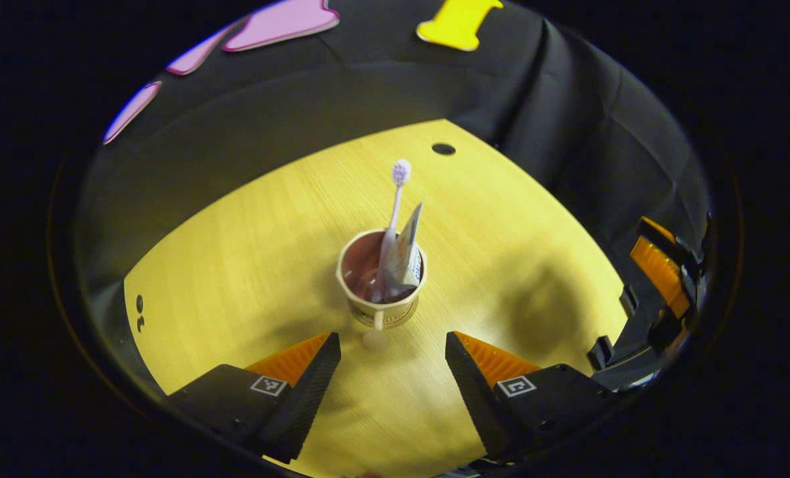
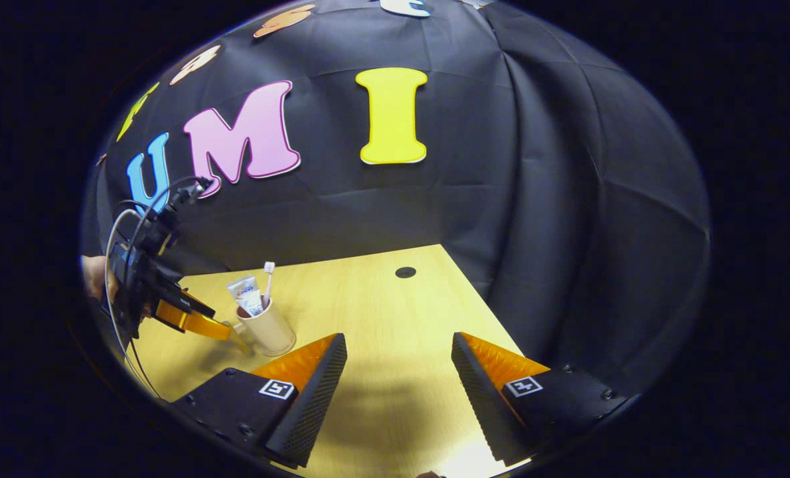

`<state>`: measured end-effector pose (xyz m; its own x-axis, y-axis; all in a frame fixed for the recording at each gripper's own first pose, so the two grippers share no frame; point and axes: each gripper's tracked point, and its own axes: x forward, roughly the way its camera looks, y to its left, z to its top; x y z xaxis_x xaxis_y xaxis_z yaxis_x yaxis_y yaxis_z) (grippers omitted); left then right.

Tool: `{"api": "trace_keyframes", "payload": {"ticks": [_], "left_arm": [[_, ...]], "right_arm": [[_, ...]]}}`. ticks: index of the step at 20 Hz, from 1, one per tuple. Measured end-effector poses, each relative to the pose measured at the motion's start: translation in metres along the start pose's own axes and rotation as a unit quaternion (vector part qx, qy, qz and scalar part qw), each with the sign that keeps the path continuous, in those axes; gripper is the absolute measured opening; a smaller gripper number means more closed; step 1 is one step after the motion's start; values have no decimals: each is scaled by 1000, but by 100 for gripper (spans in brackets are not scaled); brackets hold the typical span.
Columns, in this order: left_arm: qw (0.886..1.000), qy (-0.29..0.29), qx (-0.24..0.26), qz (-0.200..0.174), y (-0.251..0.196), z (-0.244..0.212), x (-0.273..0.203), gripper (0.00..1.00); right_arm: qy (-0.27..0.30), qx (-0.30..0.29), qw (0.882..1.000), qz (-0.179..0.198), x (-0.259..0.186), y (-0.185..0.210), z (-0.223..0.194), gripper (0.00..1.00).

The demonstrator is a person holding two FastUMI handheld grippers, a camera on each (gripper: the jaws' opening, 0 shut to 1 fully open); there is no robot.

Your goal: Put the toothbrush and toothpaste on the desktop into the cup, then pick up the cup and place it on the coaster on the desktop.

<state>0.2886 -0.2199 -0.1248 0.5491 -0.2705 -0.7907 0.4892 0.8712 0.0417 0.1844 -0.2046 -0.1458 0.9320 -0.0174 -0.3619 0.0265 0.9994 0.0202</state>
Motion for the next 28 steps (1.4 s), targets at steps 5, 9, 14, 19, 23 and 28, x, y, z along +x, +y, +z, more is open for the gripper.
{"api": "trace_keyframes", "payload": {"ticks": [5, 9, 14, 19, 23, 28], "left_arm": [[991, -119, -52, 45, 18, -3, -96, 99], [969, -225, -73, 71, 24, -14, -182, 98], [925, -364, -83, 78, 10, -42, -270, 97], [873, -464, -101, 113, 10, -94, -328, 98], [849, -487, -142, 148, 15, -154, -350, 97], [852, -466, -154, 183, 23, -215, -352, 100]], "right_arm": [[-18, -28, 999, 12, -36, 28, 26, 98], [-42, -46, 998, 22, -74, 58, 50, 98], [-73, -48, 995, 45, -128, 102, 60, 98], [-83, -51, 993, 63, -180, 131, 35, 98], [-67, -37, 994, 72, -212, 144, 8, 98], [-49, -63, 994, 78, -235, 147, -12, 98]]}}
